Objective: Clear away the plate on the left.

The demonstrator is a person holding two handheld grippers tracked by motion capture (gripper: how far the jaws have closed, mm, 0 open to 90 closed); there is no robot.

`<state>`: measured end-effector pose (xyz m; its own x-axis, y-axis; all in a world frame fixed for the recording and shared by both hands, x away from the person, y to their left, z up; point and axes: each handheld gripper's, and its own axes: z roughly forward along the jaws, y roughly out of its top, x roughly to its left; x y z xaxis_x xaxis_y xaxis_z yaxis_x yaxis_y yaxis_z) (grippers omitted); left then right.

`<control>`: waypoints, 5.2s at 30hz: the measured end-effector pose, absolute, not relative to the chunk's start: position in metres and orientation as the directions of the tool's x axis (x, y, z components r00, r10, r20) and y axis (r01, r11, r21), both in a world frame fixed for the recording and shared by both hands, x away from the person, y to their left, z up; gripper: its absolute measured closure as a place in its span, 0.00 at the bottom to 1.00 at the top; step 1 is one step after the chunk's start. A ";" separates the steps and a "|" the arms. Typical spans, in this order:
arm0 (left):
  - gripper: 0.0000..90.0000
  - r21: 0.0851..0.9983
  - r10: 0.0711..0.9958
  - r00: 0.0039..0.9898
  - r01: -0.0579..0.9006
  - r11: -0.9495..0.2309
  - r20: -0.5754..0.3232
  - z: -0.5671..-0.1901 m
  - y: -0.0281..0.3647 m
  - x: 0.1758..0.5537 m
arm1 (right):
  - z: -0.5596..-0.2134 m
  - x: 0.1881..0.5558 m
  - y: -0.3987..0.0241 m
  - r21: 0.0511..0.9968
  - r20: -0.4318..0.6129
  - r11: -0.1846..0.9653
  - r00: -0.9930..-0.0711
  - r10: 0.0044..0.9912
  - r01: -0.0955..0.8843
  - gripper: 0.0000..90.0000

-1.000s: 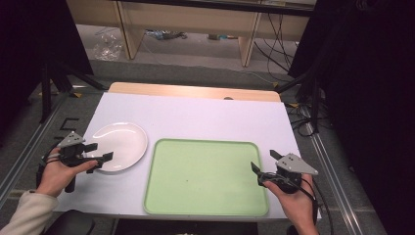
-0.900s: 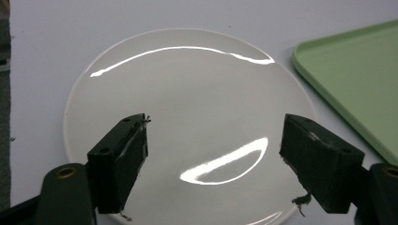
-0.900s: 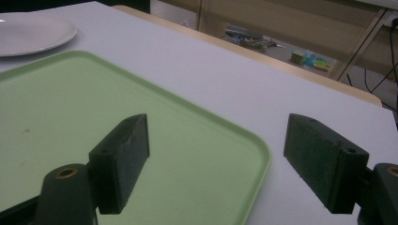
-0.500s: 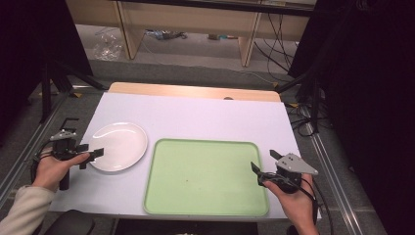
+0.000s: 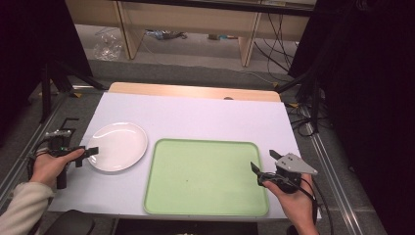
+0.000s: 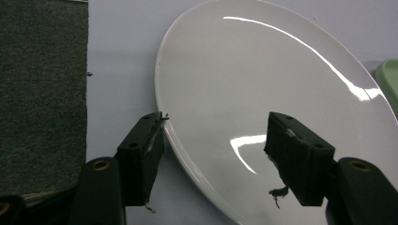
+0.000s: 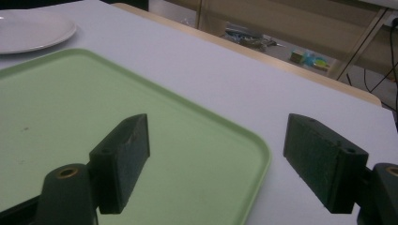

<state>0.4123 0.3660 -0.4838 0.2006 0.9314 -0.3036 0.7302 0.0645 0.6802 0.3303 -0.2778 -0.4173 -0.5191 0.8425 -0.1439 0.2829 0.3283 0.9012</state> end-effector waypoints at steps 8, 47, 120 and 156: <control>0.50 0.620 0.936 0.159 0.781 0.075 -0.314 -0.485 0.369 0.411 | -0.417 0.330 -0.278 0.902 -0.145 0.328 -0.519 0.842 0.281 0.26; 0.96 0.433 0.678 -0.010 0.763 0.480 -0.735 -0.486 0.394 0.409 | -0.416 0.331 -0.278 0.901 -0.135 0.323 -0.522 0.842 0.288 0.27; 0.95 0.377 0.500 0.042 0.713 0.591 -0.865 -0.472 0.390 0.403 | -0.415 0.331 -0.280 0.899 -0.143 0.329 -0.516 0.845 0.289 0.27; 0.95 0.367 0.497 0.070 0.763 0.531 -0.865 -0.463 0.361 0.415 | -0.414 0.329 -0.279 0.900 -0.129 0.319 -0.515 0.847 0.298 0.27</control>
